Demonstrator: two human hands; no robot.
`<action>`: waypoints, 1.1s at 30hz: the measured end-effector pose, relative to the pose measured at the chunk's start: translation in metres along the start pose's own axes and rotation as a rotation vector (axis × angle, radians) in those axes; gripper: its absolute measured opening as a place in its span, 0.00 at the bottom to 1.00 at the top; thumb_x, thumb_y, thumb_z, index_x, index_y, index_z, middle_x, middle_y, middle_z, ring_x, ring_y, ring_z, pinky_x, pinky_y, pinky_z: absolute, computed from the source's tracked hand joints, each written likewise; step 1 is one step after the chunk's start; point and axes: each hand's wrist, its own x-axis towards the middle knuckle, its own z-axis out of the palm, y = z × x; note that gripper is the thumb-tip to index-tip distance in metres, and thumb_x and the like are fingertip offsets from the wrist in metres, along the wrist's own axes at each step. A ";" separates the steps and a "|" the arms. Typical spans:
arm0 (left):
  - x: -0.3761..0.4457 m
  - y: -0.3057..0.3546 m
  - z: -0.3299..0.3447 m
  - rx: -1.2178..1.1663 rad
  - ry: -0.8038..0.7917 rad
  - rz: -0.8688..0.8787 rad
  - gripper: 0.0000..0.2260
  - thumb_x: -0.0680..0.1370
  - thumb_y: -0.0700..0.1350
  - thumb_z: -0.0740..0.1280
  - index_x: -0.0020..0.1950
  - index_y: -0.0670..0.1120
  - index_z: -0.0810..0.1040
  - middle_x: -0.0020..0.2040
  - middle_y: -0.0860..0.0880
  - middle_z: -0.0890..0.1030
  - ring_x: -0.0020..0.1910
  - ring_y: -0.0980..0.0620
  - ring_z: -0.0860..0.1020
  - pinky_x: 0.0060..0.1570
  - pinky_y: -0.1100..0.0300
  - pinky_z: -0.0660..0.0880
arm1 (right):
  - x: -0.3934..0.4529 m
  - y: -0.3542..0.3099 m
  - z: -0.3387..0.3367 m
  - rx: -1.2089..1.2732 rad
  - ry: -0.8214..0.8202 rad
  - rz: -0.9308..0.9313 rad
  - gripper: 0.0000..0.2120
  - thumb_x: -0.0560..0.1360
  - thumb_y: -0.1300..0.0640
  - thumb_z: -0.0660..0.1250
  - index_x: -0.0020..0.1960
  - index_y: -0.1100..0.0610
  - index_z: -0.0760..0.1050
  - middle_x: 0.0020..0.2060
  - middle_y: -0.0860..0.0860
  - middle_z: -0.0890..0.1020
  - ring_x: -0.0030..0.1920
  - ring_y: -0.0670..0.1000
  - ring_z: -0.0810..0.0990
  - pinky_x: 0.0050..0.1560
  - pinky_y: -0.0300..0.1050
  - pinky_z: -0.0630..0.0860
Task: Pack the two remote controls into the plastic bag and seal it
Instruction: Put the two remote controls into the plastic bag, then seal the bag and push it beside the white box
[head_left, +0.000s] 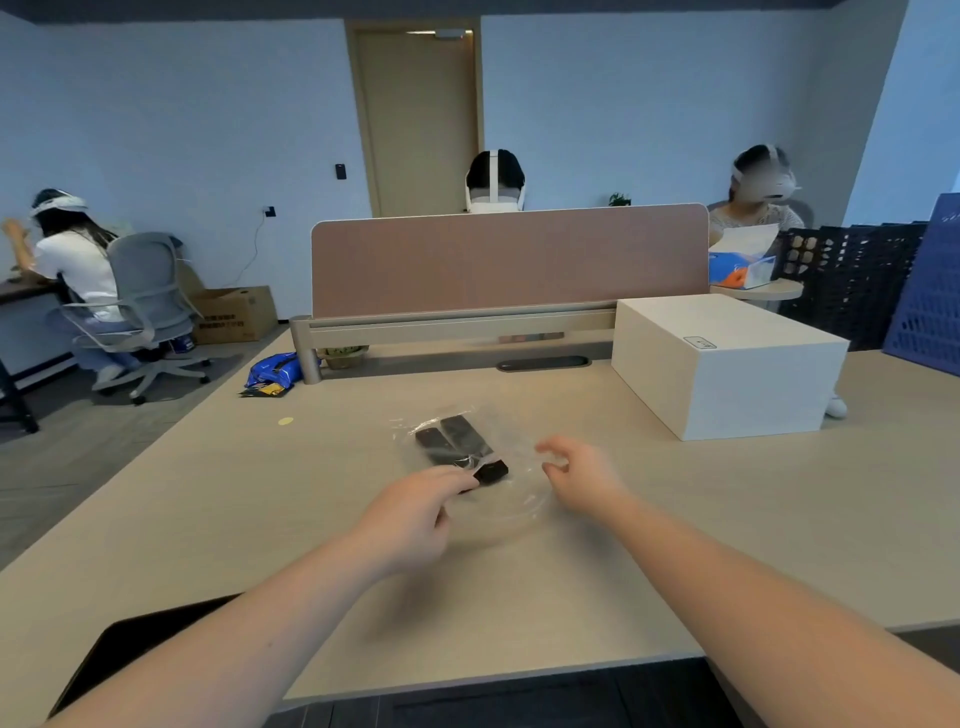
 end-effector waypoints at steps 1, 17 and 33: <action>-0.003 -0.001 0.000 0.025 -0.015 -0.007 0.24 0.75 0.37 0.58 0.70 0.53 0.69 0.70 0.53 0.73 0.68 0.51 0.71 0.64 0.60 0.69 | 0.000 0.001 0.002 -0.018 -0.009 0.015 0.15 0.77 0.64 0.58 0.60 0.56 0.77 0.59 0.56 0.81 0.56 0.57 0.79 0.58 0.43 0.74; -0.016 -0.008 0.017 0.581 -0.276 0.058 0.11 0.77 0.39 0.54 0.52 0.41 0.75 0.54 0.42 0.79 0.53 0.39 0.77 0.48 0.51 0.74 | -0.020 -0.004 -0.026 -0.443 -0.206 0.157 0.12 0.74 0.61 0.57 0.52 0.62 0.77 0.47 0.57 0.77 0.47 0.57 0.76 0.44 0.43 0.72; -0.018 -0.035 0.023 0.478 0.320 0.119 0.11 0.61 0.41 0.76 0.33 0.48 0.74 0.29 0.51 0.77 0.25 0.48 0.76 0.17 0.62 0.67 | -0.039 -0.044 0.020 -0.416 -0.108 -0.608 0.12 0.78 0.52 0.62 0.55 0.57 0.79 0.52 0.57 0.83 0.56 0.57 0.78 0.55 0.49 0.75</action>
